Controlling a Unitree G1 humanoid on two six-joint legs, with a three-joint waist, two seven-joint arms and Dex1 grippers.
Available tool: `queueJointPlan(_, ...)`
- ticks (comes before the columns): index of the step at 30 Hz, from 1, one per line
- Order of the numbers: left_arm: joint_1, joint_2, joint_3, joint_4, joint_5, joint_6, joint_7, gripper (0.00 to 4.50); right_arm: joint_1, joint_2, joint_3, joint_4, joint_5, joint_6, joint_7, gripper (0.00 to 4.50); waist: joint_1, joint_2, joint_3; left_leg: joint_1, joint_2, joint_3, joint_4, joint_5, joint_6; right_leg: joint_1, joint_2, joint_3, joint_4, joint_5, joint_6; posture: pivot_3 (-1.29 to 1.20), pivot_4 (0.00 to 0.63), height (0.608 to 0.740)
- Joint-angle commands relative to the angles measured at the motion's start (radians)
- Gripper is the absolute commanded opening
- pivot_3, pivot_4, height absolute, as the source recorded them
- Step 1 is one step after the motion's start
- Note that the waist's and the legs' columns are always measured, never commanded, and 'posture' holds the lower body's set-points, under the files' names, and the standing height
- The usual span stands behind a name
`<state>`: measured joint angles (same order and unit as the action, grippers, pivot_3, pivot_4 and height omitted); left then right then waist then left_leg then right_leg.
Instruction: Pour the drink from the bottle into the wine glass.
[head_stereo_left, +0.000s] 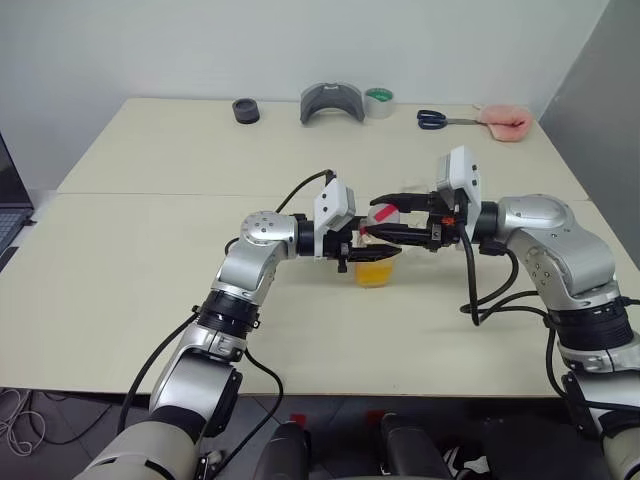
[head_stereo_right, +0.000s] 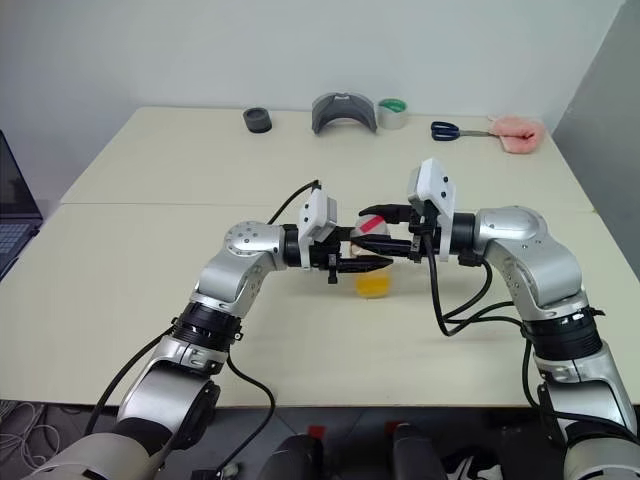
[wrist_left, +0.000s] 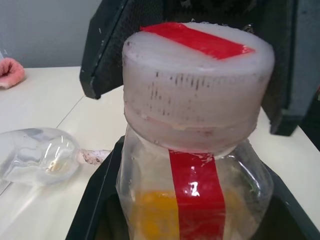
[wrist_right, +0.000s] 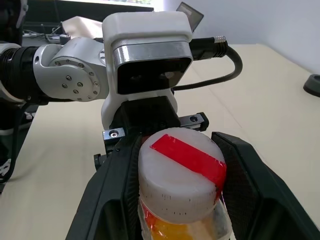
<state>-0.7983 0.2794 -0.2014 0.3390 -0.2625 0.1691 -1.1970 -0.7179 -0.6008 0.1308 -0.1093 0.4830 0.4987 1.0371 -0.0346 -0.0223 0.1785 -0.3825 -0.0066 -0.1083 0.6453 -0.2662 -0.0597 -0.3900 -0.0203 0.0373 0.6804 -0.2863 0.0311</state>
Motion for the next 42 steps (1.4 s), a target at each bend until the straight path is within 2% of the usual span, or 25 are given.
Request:
queueJointPlan(1, -0.021, 0.008, 0.022, -0.041, -0.016, -0.004, 0.002, 1.86, 0.023, -0.006, -0.077, -0.045, -0.010, 0.001, -0.076, 2.90, 0.001, 0.000, 0.000, 0.000, 0.000, 0.000, 0.000, 0.000, 0.000, 0.000, 0.000, 0.000, 0.000, 0.000, 0.000, 0.00, 0.150, 0.740)
queueJointPlan(4, -0.015, 0.007, 0.024, -0.046, -0.019, 0.007, 0.016, 1.84, 0.068, -0.015, -0.150, -0.137, 0.036, 0.078, -0.158, 3.87, 0.003, 0.000, 0.000, -0.001, 0.000, 0.000, 0.000, 0.000, 0.000, 0.000, 0.000, 0.000, 0.000, 0.000, 0.000, 0.00, 0.150, 0.740)
queueJointPlan(8, -0.013, 0.004, 0.028, -0.040, -0.019, 0.015, 0.032, 1.84, 0.190, -0.023, -0.227, -0.374, 0.127, 0.206, -0.272, 3.91, 0.004, 0.000, 0.000, -0.001, 0.000, -0.001, 0.000, 0.000, 0.000, -0.001, -0.001, 0.000, 0.000, 0.000, 0.000, 0.00, 0.150, 0.740)
queueJointPlan(11, -0.019, 0.000, 0.030, -0.025, -0.016, 0.013, 0.040, 1.84, 0.281, 0.005, -0.228, -0.537, 0.140, 0.260, -0.387, 3.91, 0.003, 0.000, 0.000, -0.002, 0.000, -0.001, 0.000, 0.000, 0.000, -0.001, 0.000, 0.000, 0.000, 0.000, 0.000, 0.00, 0.150, 0.740)
queueJointPlan(14, -0.030, -0.013, 0.028, -0.003, -0.013, 0.012, 0.045, 1.84, 0.336, 0.111, -0.181, -0.601, 0.072, 0.271, -0.572, 3.91, -0.002, 0.000, 0.000, 0.000, 0.001, 0.000, 0.000, 0.000, 0.000, 0.000, 0.000, 0.001, 0.001, 0.000, 0.000, 0.00, 0.150, 0.740)
queueJointPlan(19, -0.047, -0.028, 0.024, 0.024, -0.006, 0.004, 0.044, 1.84, 0.315, 0.239, -0.056, -0.613, -0.134, 0.240, -0.800, 3.91, -0.004, 0.000, 0.000, 0.000, 0.000, 0.000, 0.000, 0.000, 0.000, -0.001, 0.001, 0.001, 0.001, 0.000, 0.000, 0.00, 0.150, 0.740)
queueJointPlan(31, -0.053, -0.043, 0.015, 0.049, 0.010, -0.011, 0.048, 1.83, 0.347, 0.356, 0.068, -0.617, -0.281, 0.230, -0.920, 3.91, -0.001, 0.001, 0.000, 0.000, 0.000, 0.000, 0.000, 0.000, 0.000, -0.001, 0.001, 0.001, 0.001, 0.000, 0.000, 0.00, 0.150, 0.740)
queueJointPlan(40, -0.045, -0.043, 0.016, 0.044, 0.021, -0.014, 0.047, 1.83, 0.361, 0.399, 0.072, -0.590, -0.330, 0.211, -0.929, 3.91, -0.001, 0.001, 0.000, 0.000, 0.000, 0.000, 0.000, 0.000, 0.000, -0.001, 0.001, 0.001, 0.001, 0.000, 0.000, 0.00, 0.150, 0.740)
queueJointPlan(42, -0.044, -0.044, 0.017, 0.043, 0.022, -0.014, 0.047, 1.83, 0.362, 0.400, 0.073, -0.584, -0.334, 0.206, -0.922, 3.52, -0.001, 0.001, 0.000, 0.000, 0.000, 0.000, 0.000, 0.000, 0.000, -0.001, 0.001, 0.001, 0.001, 0.000, 0.000, 0.00, 0.150, 0.740)
